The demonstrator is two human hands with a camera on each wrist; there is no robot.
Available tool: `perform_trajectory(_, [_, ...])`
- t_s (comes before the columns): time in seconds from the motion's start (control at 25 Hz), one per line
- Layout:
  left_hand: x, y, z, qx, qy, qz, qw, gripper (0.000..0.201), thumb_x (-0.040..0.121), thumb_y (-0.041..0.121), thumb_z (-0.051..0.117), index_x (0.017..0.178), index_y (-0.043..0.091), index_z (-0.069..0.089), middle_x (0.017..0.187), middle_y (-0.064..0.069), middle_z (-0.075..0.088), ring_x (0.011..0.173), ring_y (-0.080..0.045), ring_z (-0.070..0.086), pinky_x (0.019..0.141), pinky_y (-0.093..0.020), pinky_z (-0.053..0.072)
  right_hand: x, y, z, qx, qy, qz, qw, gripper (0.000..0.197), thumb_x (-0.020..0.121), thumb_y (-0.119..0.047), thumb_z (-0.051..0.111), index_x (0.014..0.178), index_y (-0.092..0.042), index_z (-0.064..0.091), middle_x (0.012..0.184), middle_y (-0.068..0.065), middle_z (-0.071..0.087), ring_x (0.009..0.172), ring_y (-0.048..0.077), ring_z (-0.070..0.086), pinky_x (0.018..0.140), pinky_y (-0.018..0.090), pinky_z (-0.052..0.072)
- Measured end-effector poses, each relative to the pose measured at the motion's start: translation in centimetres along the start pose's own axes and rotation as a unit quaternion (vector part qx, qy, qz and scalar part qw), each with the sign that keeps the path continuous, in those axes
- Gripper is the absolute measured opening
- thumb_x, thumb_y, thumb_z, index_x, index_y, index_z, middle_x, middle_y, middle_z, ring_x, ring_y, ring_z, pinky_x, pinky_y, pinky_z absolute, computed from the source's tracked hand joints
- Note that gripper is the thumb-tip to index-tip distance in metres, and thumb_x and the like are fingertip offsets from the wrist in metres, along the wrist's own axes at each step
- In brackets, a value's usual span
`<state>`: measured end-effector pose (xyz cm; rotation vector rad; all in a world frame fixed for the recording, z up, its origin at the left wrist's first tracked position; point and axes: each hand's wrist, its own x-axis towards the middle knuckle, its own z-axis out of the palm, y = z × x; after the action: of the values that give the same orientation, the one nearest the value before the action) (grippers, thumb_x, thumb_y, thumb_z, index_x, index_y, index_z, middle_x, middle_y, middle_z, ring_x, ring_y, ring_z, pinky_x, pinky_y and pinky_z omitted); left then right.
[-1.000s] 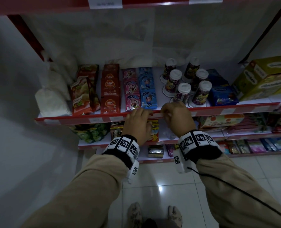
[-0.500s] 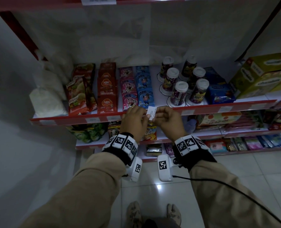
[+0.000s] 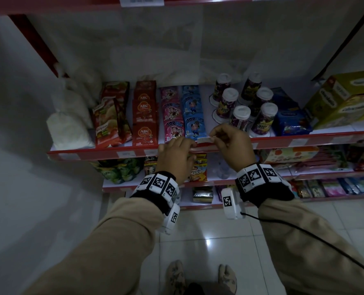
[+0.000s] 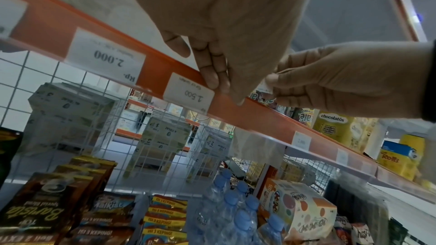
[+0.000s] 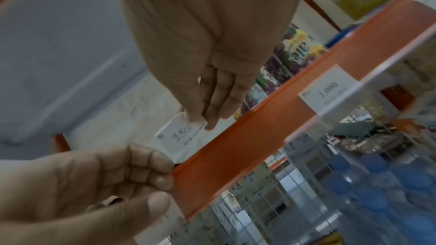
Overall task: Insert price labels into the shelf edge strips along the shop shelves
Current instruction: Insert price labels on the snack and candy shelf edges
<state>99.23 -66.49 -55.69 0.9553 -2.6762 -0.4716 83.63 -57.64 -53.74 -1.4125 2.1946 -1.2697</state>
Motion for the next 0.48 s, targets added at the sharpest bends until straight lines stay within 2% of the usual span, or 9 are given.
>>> perform_trajectory(0.08, [0.0, -0.1, -0.1, -0.024, 0.009, -0.011, 1.000, 0.033, 0.086, 0.023, 0.059, 0.119, 0.027, 0.051, 0.111, 0.009, 0.058, 0.109, -0.016, 0.049, 0.087, -0.031, 0.022, -0.1, 0.4, 0.3, -0.017, 0.009, -0.004, 1.000, 0.009, 0.086, -0.001, 0.062, 0.092, -0.007, 0.066, 0.090, 0.006, 0.067, 0.087, 0.019, 0.062, 0.077, 0.038, 0.052])
perform_trajectory(0.2, [0.2, -0.3, 0.0, -0.059, 0.010, -0.023, 0.998, 0.038, 0.088, 0.024, 0.057, 0.125, 0.027, 0.049, 0.107, 0.008, 0.059, 0.109, -0.018, 0.049, 0.088, -0.032, 0.026, -0.2, 0.8, 1.0, -0.052, 0.000, -0.014, 0.999, 0.012, 0.085, 0.000, 0.061, 0.092, -0.007, 0.067, 0.091, 0.009, 0.066, 0.092, 0.027, 0.058, 0.079, 0.043, 0.049])
perform_trajectory(0.36, [0.4, -0.3, 0.6, -0.006, -0.006, -0.015, 1.000, 0.037, 0.092, 0.027, 0.052, 0.129, 0.029, 0.050, 0.120, 0.000, 0.053, 0.115, -0.023, 0.042, 0.094, -0.039, 0.031, -0.3, 0.9, 1.6, -0.107, -0.021, -0.033, 0.994, 0.012, 0.084, -0.003, 0.063, 0.093, -0.007, 0.068, 0.093, 0.012, 0.063, 0.097, 0.033, 0.050, 0.081, 0.042, 0.042])
perform_trajectory(0.48, [0.4, -0.5, 0.9, 0.022, 0.002, 0.000, 1.000, 0.029, 0.094, 0.024, 0.049, 0.122, 0.027, 0.057, 0.115, -0.002, 0.052, 0.110, -0.024, 0.043, 0.089, -0.038, 0.031, -0.5, 1.0, 1.7, -0.118, -0.023, -0.044, 0.992, 0.012, 0.084, -0.003, 0.063, 0.094, -0.006, 0.069, 0.094, 0.014, 0.060, 0.096, 0.034, 0.050, 0.080, 0.041, 0.042])
